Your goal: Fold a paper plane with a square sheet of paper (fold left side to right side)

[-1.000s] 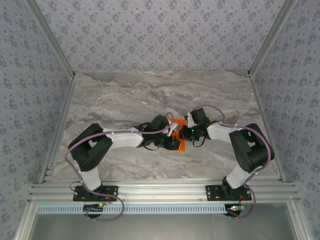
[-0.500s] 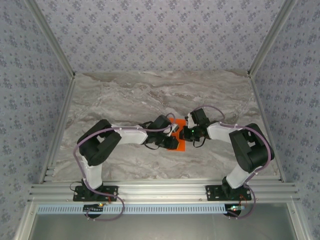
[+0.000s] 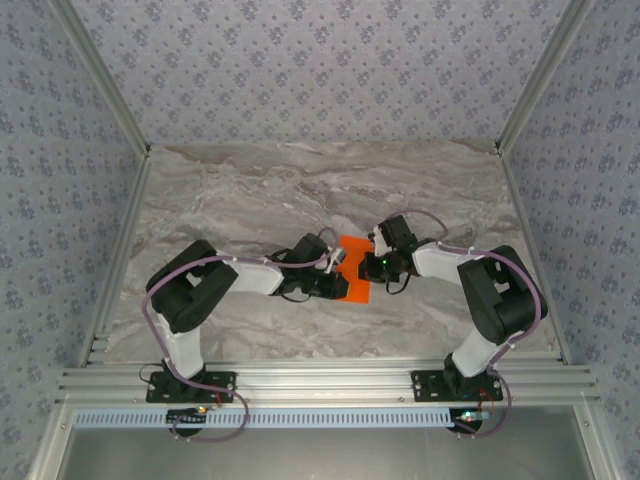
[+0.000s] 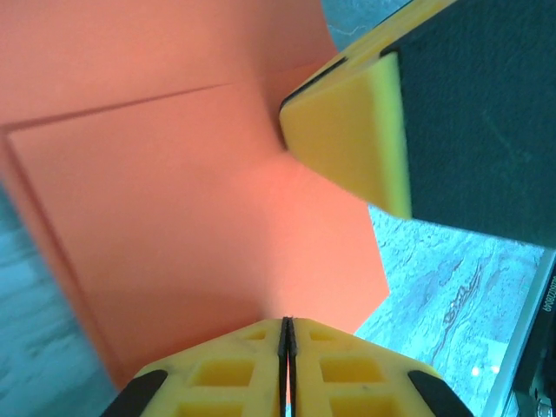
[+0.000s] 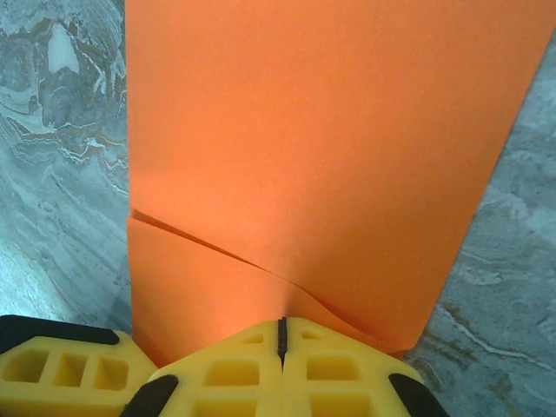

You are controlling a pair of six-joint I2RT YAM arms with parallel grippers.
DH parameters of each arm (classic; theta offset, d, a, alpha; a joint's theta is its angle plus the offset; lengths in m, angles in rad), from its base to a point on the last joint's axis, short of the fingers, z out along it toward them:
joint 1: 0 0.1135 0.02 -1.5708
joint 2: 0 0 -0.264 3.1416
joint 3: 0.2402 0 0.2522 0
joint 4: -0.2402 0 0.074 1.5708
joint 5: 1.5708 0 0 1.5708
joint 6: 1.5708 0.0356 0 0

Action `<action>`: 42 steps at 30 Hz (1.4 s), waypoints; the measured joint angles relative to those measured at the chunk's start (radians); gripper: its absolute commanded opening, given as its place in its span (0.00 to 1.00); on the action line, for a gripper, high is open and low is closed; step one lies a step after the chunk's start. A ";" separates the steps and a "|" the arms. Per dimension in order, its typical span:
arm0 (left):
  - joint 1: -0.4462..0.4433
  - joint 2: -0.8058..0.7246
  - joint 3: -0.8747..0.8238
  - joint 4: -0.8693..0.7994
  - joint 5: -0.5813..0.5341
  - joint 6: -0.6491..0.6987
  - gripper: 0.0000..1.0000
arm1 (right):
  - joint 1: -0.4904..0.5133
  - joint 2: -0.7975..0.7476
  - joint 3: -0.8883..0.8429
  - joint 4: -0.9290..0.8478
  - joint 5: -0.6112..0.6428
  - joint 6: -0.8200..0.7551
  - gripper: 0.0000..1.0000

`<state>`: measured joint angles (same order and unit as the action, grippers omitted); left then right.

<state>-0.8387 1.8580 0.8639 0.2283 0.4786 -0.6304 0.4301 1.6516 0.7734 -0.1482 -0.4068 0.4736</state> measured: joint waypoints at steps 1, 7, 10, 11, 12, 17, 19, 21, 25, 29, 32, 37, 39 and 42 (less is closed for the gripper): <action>0.002 -0.007 -0.014 0.008 0.001 -0.006 0.09 | 0.000 0.000 0.001 -0.002 0.000 -0.001 0.05; 0.010 -0.050 -0.082 0.037 0.004 -0.019 0.06 | 0.000 0.002 0.006 -0.011 0.000 -0.009 0.04; 0.013 -0.074 -0.111 0.032 0.004 -0.018 0.05 | 0.000 0.002 0.009 -0.019 0.003 -0.013 0.04; 0.014 -0.082 -0.118 0.028 0.004 -0.018 0.05 | 0.000 0.002 0.011 -0.022 0.004 -0.015 0.04; 0.014 -0.090 -0.126 0.022 0.003 -0.018 0.04 | 0.000 0.002 0.012 -0.024 0.007 -0.016 0.04; 0.022 -0.129 -0.151 -0.022 -0.003 -0.017 0.03 | 0.000 0.002 0.018 -0.037 0.011 -0.019 0.04; 0.031 -0.151 -0.163 -0.048 -0.004 -0.018 0.03 | 0.000 0.002 0.018 -0.037 0.011 -0.019 0.04; 0.040 -0.172 -0.166 -0.071 -0.003 -0.017 0.03 | 0.000 0.002 0.019 -0.037 0.011 -0.019 0.04; 0.045 -0.188 -0.156 -0.074 0.014 -0.018 0.05 | 0.001 0.002 0.020 -0.037 0.011 -0.019 0.04; 0.044 -0.180 -0.100 -0.078 0.035 -0.012 0.05 | 0.004 0.002 0.021 -0.040 0.011 -0.019 0.04; 0.044 -0.140 -0.039 -0.070 0.045 -0.005 0.05 | 0.006 0.002 0.022 -0.041 0.011 -0.019 0.04; 0.043 -0.063 0.004 -0.072 0.049 0.010 0.06 | 0.008 -0.002 0.022 -0.045 0.011 -0.019 0.04; 0.040 -0.040 0.006 -0.080 0.048 0.016 0.06 | 0.008 -0.008 0.022 -0.048 0.010 -0.019 0.04; 0.030 -0.018 0.010 -0.108 0.035 0.028 0.05 | 0.009 -0.031 0.022 -0.057 0.006 -0.018 0.04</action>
<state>-0.8085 1.8400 0.8742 0.1207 0.5137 -0.6025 0.4393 1.6203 0.7956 -0.2050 -0.4011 0.4553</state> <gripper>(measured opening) 0.058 0.056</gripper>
